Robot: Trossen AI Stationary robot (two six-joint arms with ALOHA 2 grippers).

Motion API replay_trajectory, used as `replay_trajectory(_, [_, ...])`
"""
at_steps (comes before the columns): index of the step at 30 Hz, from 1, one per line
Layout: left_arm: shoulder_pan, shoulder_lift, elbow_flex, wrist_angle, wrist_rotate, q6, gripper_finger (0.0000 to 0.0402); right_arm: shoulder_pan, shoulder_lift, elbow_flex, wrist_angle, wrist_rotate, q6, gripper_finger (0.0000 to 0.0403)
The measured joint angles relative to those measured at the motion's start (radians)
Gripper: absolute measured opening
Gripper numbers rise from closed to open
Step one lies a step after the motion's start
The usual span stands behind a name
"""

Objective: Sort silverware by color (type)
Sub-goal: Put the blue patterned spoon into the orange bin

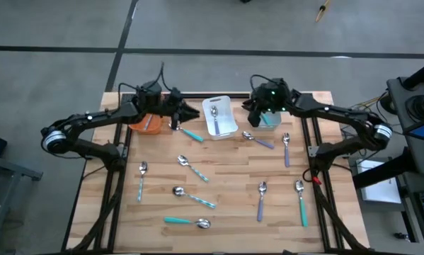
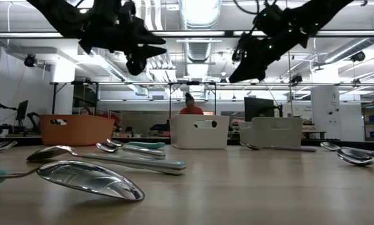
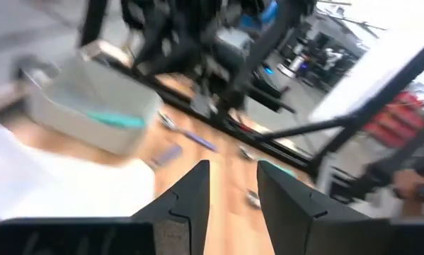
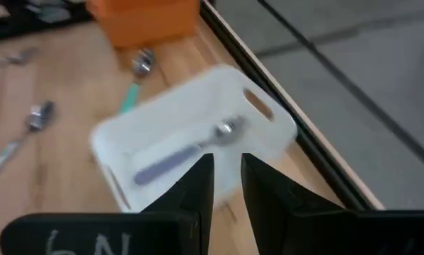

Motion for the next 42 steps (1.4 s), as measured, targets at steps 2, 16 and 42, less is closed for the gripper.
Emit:
replay_trajectory(2, [-0.043,0.0,0.0,-0.036,0.0,-0.067,0.0094,0.0,-0.026,-0.012,0.032,-0.008,-0.016,0.0064])
replay_trajectory(16, [-0.336,-0.002,0.0,-0.647,-0.149,-0.356,0.0079,0.0,-0.075,0.091,0.055,-0.008,-0.136,0.0066])
replay_trajectory(42, [-0.733,-0.003,0.0,-1.206,-0.502,-0.885,0.0078,0.0,-0.074,0.05,0.078,-0.007,-0.244,0.0066])
